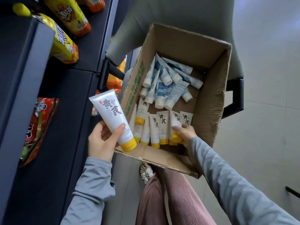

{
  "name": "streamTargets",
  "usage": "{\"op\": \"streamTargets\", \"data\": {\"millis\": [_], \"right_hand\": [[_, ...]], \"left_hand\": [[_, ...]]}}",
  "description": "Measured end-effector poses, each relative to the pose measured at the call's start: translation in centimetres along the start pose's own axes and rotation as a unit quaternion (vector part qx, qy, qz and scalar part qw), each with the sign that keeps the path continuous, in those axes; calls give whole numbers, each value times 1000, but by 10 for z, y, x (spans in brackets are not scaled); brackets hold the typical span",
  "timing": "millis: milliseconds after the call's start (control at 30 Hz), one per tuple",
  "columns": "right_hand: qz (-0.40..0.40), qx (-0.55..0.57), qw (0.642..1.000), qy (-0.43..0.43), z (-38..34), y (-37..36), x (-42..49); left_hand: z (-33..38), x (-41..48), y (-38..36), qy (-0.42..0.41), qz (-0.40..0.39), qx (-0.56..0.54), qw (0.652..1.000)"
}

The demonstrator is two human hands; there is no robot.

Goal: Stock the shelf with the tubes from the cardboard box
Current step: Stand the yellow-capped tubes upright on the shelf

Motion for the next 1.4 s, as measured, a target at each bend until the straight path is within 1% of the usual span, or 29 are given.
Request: {"op": "streamTargets", "data": {"millis": [133, 333, 500, 700, 833, 1000, 1167, 1267, 1400], "right_hand": [[-76, 57, 995, 7, -6, -8, -47], [-217, 134, 966, 46, -42, -39, -131], [-314, 96, 938, 111, -89, -61, -212], [-414, 104, 894, 136, -136, -79, -289], [-455, 64, 869, 181, -162, -89, -334], [-493, 74, 839, 218, -196, -104, -392], [-518, 41, 803, 290, -228, -122, -458], [-556, 38, 765, 323, -242, -135, -504], [-600, 10, 711, 367, -250, -151, -562]], "left_hand": [[18, -14, 15, -20, 5, -7, 1000], [49, -36, 40, -51, 22, -27, 998], [75, -60, 68, -78, 40, -45, 995], [119, -85, 101, -111, 54, -66, 990], [168, -107, 119, -170, 60, -56, 982], [229, -148, 146, -260, 93, -37, 960], [277, -197, 177, -341, 137, -33, 929], [300, -232, 200, -383, 173, -38, 907], [317, -284, 238, -424, 242, -53, 871]]}}
Point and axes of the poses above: each hand's wrist, its own x-axis towards the middle knuckle, its own y-axis out of the back of the hand, z = x × y, the point moved 8 cm from there along x, towards the middle knuckle, and after that the axes turned 4 degrees about x, right-handed, at the moved point
